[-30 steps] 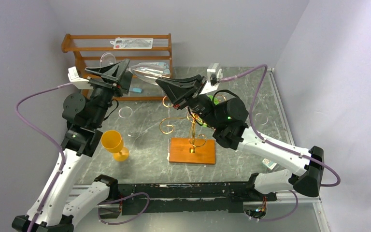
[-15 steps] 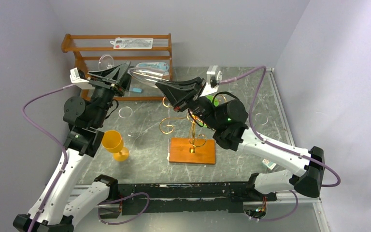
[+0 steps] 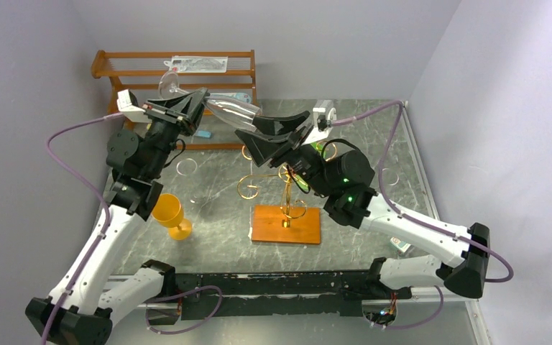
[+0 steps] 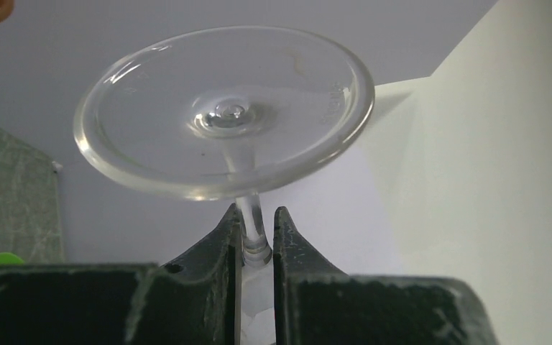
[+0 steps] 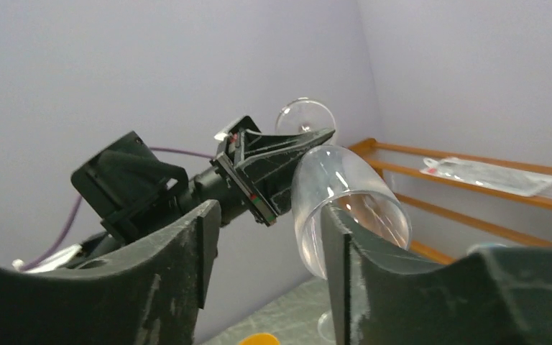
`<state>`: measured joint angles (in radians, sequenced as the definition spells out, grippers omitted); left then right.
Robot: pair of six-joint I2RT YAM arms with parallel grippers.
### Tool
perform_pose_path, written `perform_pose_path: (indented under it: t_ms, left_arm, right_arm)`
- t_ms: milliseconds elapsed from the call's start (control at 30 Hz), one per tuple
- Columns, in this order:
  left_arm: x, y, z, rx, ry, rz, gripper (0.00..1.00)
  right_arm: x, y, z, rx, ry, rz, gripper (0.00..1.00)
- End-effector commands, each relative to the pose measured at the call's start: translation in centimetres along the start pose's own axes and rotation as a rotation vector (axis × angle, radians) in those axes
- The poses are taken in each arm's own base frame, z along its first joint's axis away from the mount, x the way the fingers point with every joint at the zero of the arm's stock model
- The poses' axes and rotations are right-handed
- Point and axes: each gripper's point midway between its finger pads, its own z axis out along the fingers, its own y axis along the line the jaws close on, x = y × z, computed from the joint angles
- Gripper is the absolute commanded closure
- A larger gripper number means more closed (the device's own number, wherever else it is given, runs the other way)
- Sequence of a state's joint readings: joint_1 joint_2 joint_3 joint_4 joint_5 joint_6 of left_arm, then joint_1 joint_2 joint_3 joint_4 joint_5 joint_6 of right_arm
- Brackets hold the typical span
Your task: Place the wine glass upside down on the wine glass rack
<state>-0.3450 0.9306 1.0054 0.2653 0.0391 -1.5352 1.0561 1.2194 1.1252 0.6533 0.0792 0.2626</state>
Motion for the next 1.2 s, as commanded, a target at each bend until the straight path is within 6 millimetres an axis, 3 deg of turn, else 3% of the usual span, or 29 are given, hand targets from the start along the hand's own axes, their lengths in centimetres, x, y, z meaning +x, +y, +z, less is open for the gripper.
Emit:
perform_pose_path:
  t_ms: [0, 100, 267, 367, 567, 833, 1033, 1167]
  left_arm:
    - [0.7, -0.1, 0.9, 0.009, 0.048, 0.136, 0.95]
    - [0.1, 1.0, 1.7, -0.024, 0.054, 0.207, 0.95]
    - [-1.6, 1.0, 2.2, -0.028, 0.033, 0.390, 0.95]
    - [-2.9, 1.0, 2.4, -0.070, 0.009, 0.592, 0.95]
    - [-3.7, 3.8, 2.3, -0.152, 0.112, 1.016, 0.95]
    - [-1.2, 6.9, 0.6, -0.028, 0.354, 1.327, 0.95]
    - [3.8, 8.0, -1.7, 0.277, 0.577, 1.353, 0.95]
    - [5.1, 8.8, -2.8, 0.379, 0.630, 1.367, 0.95]
  right_arm:
    - [-1.4, -1.7, -1.6, 0.106, -0.014, -0.032, 0.37]
    - [-1.4, -2.6, -2.7, 0.154, 0.005, -0.053, 0.33]
    - [-1.8, -3.1, -4.0, 0.188, 0.037, -0.076, 0.31]
    - [-2.4, -3.2, -4.7, 0.195, 0.044, -0.088, 0.31]
    - [-2.7, -3.1, -5.2, 0.196, 0.084, -0.114, 0.31]
    - [-2.0, -2.3, -5.1, 0.160, 0.169, -0.107, 0.30]
    - [0.8, -0.2, -3.7, 0.058, 0.314, -0.066, 0.29]
    - [1.7, -0.3, -3.5, 0.072, 0.343, -0.032, 0.29]
